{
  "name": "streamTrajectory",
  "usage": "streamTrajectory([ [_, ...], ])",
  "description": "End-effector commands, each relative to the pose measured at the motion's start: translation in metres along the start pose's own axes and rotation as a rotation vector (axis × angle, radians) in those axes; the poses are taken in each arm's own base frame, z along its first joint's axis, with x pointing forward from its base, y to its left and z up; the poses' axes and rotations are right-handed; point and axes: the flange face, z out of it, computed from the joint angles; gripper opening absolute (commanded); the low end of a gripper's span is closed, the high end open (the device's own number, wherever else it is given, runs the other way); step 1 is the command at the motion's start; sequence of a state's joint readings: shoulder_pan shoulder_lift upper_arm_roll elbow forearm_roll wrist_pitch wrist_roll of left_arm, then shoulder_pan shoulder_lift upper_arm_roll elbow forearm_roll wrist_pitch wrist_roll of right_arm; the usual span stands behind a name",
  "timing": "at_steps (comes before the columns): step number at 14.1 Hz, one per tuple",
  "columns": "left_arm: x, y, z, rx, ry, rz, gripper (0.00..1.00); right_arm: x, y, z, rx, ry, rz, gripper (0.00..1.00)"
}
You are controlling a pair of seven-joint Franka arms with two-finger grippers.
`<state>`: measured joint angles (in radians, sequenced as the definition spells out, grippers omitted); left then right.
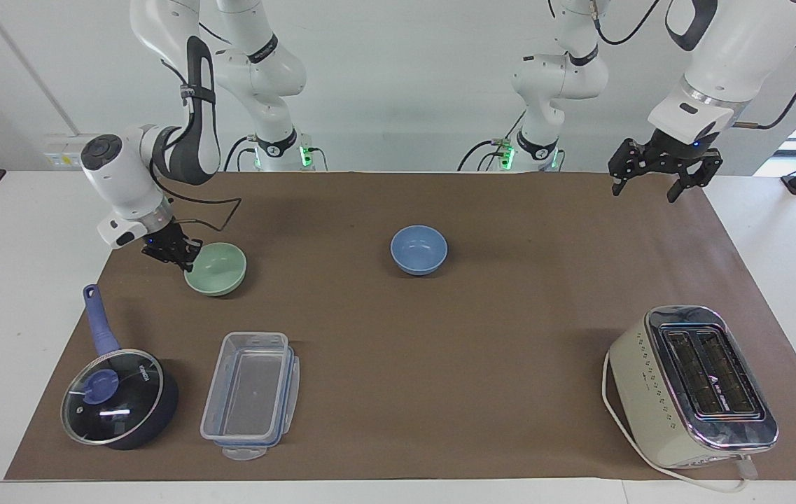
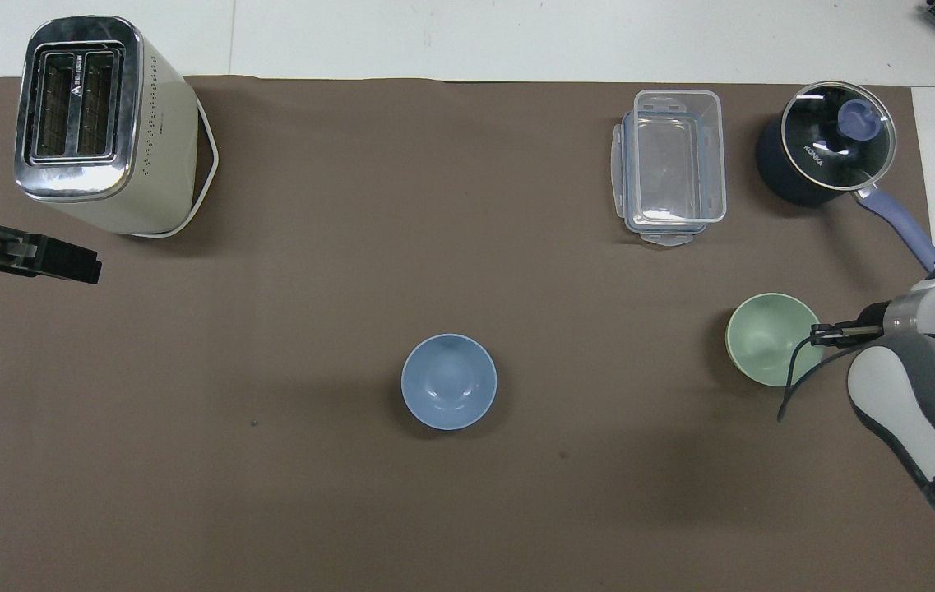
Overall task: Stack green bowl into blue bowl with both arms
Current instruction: 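Carry the green bowl over the blue bowl with the right gripper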
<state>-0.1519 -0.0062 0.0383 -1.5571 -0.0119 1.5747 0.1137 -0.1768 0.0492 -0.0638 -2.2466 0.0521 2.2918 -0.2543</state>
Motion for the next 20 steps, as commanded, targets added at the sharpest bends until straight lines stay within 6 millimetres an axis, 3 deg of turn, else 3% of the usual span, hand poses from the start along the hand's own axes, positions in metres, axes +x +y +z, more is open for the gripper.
streamTrajectory([
  [1,-0.005,-0.003,-0.004,0.005,-0.004,0.006,1.00,0.004,0.000,-0.046,0.037,-0.012,-0.037,0.00],
  [5,-0.007,-0.007,-0.005,0.003,-0.006,0.001,1.00,0.003,-0.008,-0.086,0.111,0.042,-0.083,0.00],
  [9,-0.012,-0.015,-0.009,-0.027,-0.018,-0.022,1.00,0.004,-0.040,-0.115,0.117,0.073,-0.126,0.00],
  [13,-0.014,-0.015,-0.009,-0.028,-0.023,-0.022,1.00,0.015,-0.097,-0.129,0.122,0.075,-0.104,0.00],
  [20,-0.014,-0.015,-0.010,-0.028,-0.020,-0.028,1.00,0.011,-0.229,-0.132,0.132,0.055,-0.005,0.00],
])
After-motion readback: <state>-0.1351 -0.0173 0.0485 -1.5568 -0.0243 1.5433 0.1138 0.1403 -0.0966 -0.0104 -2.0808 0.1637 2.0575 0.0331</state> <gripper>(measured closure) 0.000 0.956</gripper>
